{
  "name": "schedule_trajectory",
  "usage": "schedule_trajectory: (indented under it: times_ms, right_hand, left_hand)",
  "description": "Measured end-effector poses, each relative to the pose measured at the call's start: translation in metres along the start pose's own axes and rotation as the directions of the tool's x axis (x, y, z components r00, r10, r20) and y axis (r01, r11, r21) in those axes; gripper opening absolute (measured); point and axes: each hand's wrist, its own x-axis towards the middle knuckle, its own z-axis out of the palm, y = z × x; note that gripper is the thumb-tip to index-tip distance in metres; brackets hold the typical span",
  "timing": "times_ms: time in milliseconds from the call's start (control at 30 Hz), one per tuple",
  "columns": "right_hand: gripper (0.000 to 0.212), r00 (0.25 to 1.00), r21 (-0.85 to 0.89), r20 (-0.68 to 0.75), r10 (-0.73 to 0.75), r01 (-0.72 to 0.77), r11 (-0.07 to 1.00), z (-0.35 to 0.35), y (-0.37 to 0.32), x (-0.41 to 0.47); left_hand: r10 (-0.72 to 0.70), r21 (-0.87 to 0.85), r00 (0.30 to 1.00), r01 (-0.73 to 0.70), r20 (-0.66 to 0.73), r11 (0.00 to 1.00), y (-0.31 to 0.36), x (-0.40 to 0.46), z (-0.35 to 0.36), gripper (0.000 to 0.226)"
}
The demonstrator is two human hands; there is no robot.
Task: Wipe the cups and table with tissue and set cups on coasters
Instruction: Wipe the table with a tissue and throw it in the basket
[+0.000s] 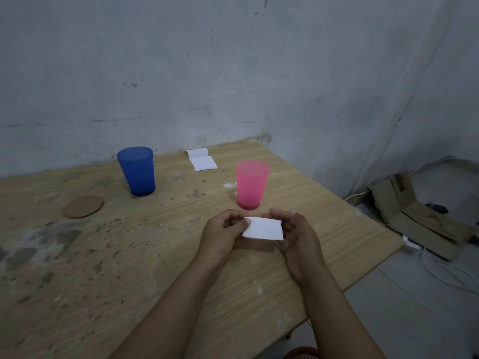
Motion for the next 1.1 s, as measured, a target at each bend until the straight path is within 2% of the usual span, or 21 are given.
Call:
schedule_trajectory:
  times_ms: [100,200,367,467,533,567,600,667,733,767,933,1000,1100]
  right_hand:
    - [0.013,0.997,-0.210,-0.015,-0.071,0.066,0.975,0.000,0.000,-0.002]
    - [0.021,0.995,-0.214,-0.057,-0.078,0.064,0.975,0.000,0.001,-0.002]
    - [0.014,0.983,-0.249,-0.126,-0.136,0.101,0.963,0.002,0.002,-0.002]
    - [0.011,0.962,-0.355,-0.151,-0.225,0.160,0.921,0.006,0.002,-0.006]
    - [0.015,0.925,-0.529,-0.121,-0.361,0.247,0.812,0.010,0.001,-0.013]
    - [0.018,0.895,-0.627,-0.075,-0.440,0.300,0.719,0.013,0.000,-0.018]
    - [0.019,0.847,-0.718,-0.007,-0.532,0.366,0.592,0.014,-0.001,-0.025]
    - [0.017,0.694,-0.818,0.216,-0.686,0.513,0.262,0.012,-0.002,-0.036]
    - [0.022,0.569,-0.796,0.449,-0.689,0.606,-0.018,0.007,0.000,-0.044]
    - [0.024,0.550,-0.777,0.514,-0.658,0.624,-0.085,0.005,0.001,-0.047]
    - [0.028,0.554,-0.746,0.639,-0.534,0.615,-0.255,0.004,0.007,-0.044]
    - [0.023,0.518,-0.731,0.660,-0.545,0.611,-0.305,0.004,0.007,-0.039]
    - [0.028,0.451,-0.705,0.679,-0.579,0.620,-0.344,0.003,0.004,-0.033]
  left_hand:
    - [-0.004,-0.018,1.000,0.004,0.010,1.000,0.000,-0.001,0.000,0.007]
    - [-0.006,-0.051,1.000,0.006,-0.004,0.999,0.001,-0.002,0.002,0.007]
    - [0.016,-0.023,0.999,-0.017,-0.048,1.000,0.000,-0.002,0.005,0.005]
    - [0.034,-0.013,0.996,-0.036,-0.081,0.999,0.000,-0.003,0.006,0.007]
    - [0.045,-0.006,0.993,-0.046,-0.108,0.999,0.000,-0.004,0.008,0.005]
    - [0.049,-0.008,0.992,-0.050,-0.117,0.999,0.000,-0.005,0.009,0.005]
    - [0.050,-0.014,0.991,-0.052,-0.123,0.999,0.000,-0.006,0.010,0.004]
    - [0.056,-0.040,0.991,-0.061,-0.121,0.997,0.000,-0.007,0.011,0.006]
    - [0.069,-0.040,0.991,-0.074,-0.114,0.996,0.000,-0.008,0.012,0.006]
    - [0.077,-0.031,0.991,-0.081,-0.111,0.996,0.000,-0.008,0.013,0.005]
    - [0.077,-0.026,0.992,-0.080,-0.103,0.996,-0.001,-0.007,0.015,0.001]
    - [0.053,-0.043,0.993,-0.058,-0.106,0.997,-0.001,-0.007,0.015,0.003]
    - [-0.007,-0.129,0.999,0.002,-0.038,0.992,0.001,-0.007,0.015,0.005]
